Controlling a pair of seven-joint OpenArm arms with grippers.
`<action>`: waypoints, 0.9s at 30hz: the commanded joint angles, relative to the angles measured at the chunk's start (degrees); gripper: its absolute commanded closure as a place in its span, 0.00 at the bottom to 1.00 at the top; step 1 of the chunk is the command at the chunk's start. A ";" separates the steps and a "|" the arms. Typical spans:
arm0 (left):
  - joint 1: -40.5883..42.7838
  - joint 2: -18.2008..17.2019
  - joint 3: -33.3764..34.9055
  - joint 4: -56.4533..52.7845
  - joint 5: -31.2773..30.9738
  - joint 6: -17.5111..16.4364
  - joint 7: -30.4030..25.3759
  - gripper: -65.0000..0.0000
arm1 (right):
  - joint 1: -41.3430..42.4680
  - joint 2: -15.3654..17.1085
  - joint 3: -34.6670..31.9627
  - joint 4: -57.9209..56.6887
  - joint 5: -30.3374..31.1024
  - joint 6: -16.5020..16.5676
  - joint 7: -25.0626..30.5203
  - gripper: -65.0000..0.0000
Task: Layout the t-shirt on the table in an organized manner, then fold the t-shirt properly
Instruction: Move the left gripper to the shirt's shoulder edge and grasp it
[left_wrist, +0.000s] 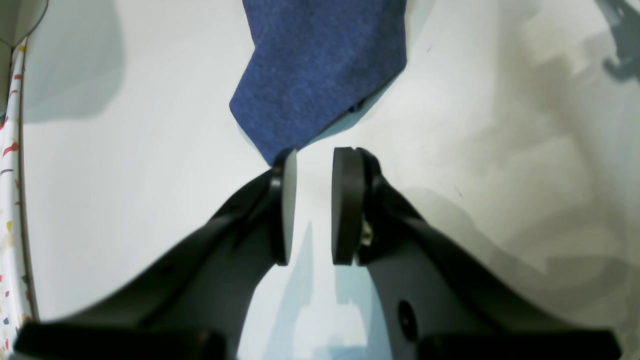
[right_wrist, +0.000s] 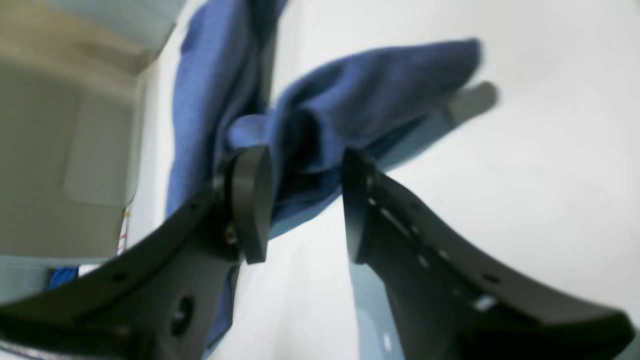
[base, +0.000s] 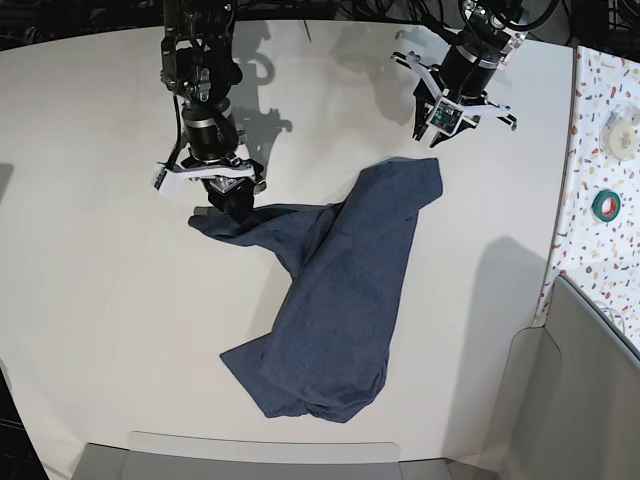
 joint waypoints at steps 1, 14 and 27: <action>0.24 -0.34 -0.22 0.70 0.12 0.29 -0.93 0.81 | 0.62 -0.70 -0.08 1.26 0.57 0.39 1.52 0.64; 0.33 -0.25 -0.22 0.00 0.12 0.29 -0.93 0.81 | 3.35 -1.49 -0.78 0.73 0.48 0.21 6.18 0.64; 0.33 -0.25 -0.22 0.00 0.12 0.29 -0.93 0.81 | 6.16 -1.58 -3.42 -6.04 0.48 0.21 6.53 0.64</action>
